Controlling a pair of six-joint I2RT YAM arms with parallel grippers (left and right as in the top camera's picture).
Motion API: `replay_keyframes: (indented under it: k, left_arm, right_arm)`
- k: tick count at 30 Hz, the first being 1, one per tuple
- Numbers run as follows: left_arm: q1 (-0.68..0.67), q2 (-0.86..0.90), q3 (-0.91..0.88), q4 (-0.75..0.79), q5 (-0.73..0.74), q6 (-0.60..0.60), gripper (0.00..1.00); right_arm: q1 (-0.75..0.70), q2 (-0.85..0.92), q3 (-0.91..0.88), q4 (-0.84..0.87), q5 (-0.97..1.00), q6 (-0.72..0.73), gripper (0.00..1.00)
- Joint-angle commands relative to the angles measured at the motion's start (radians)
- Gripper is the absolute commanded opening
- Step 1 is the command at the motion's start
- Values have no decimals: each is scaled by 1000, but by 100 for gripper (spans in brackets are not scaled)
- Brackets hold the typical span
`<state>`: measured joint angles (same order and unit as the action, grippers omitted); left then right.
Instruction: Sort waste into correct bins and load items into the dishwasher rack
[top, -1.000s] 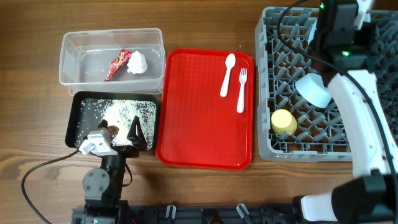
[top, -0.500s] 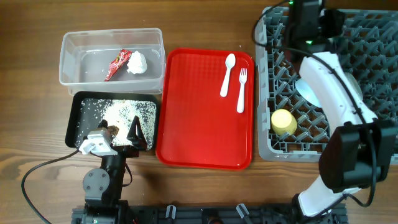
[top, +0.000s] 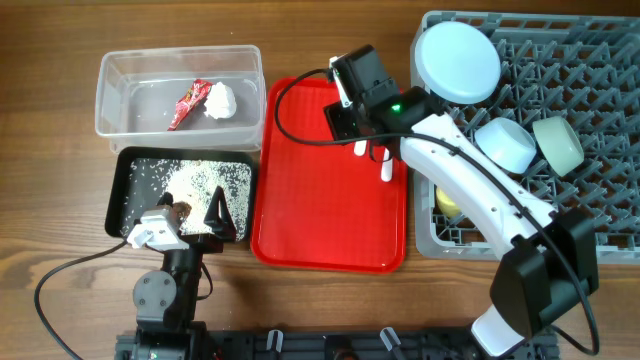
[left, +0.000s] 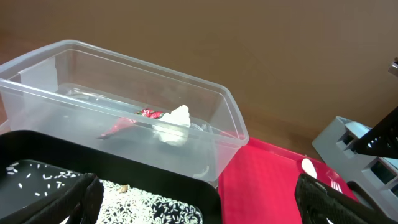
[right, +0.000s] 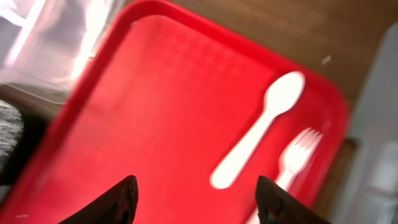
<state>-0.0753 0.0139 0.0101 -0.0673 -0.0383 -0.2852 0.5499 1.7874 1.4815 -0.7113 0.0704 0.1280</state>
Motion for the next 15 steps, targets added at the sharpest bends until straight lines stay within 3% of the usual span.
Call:
replay_keyframes:
  k: [1, 2, 3, 6, 13, 15]
  left_arm:
    - [8, -7, -5, 0, 4, 17, 100]
    - [8, -7, -5, 0, 4, 16, 100]
    - [8, -7, -5, 0, 4, 16, 100]
    - [8, -7, -5, 0, 4, 16, 100]
    - [8, -7, -5, 0, 4, 16, 100]
    - [8, -7, -5, 0, 4, 16, 100]
  right_arm:
    - [-54, -5, 5, 14, -116, 139, 40]
    - [-77, -5, 5, 34, -111, 147, 24]
    - [-101, -5, 4, 62, -81, 149, 16]
    - [-156, 10, 2, 145, 148, 148, 4]
    - [-140, 165, 2, 279, 471, 9, 4]
    - [-138, 226, 2, 310, 483, -51, 4]
